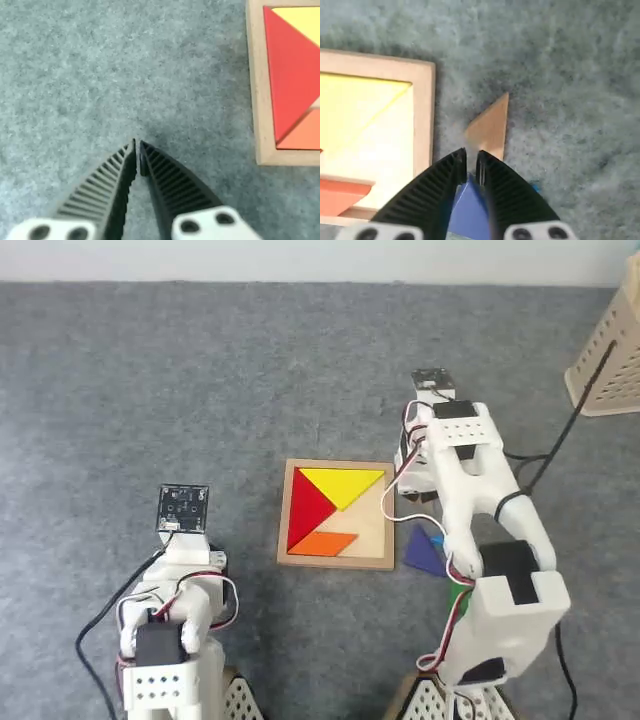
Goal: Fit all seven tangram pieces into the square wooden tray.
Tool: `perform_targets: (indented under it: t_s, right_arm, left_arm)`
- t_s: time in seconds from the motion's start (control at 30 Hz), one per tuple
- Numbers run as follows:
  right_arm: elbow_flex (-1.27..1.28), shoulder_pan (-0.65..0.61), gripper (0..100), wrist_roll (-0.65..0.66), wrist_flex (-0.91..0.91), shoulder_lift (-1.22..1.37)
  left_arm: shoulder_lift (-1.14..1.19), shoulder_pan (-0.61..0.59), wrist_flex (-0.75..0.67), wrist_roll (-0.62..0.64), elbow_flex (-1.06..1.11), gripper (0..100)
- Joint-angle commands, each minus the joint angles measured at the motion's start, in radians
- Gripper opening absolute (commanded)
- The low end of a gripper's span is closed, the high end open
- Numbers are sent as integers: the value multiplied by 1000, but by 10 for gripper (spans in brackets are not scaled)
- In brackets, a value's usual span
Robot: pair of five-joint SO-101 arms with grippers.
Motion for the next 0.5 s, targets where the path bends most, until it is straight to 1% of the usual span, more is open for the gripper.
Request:
perform_targets:
  t_s: [0.0, 0.1, 0.17, 0.33, 0.47]
  right_arm:
    - [-26, 4, 66, 52, 12, -12]
    - [-34, 2, 155, 129, 38, -18]
    - [-55, 2, 190, 146, 59, -10]
    - [-63, 1, 191, 204, 59, -7]
    - [-54, 4, 192, 209, 25, -7]
  left_arm:
    - [-17, -2, 5, 9, -12, 12]
    - [-17, -2, 5, 9, -12, 12]
    - [-17, -2, 5, 9, -12, 12]
    - [-17, -2, 5, 9, -12, 12]
    - [-17, -2, 5, 9, -12, 12]
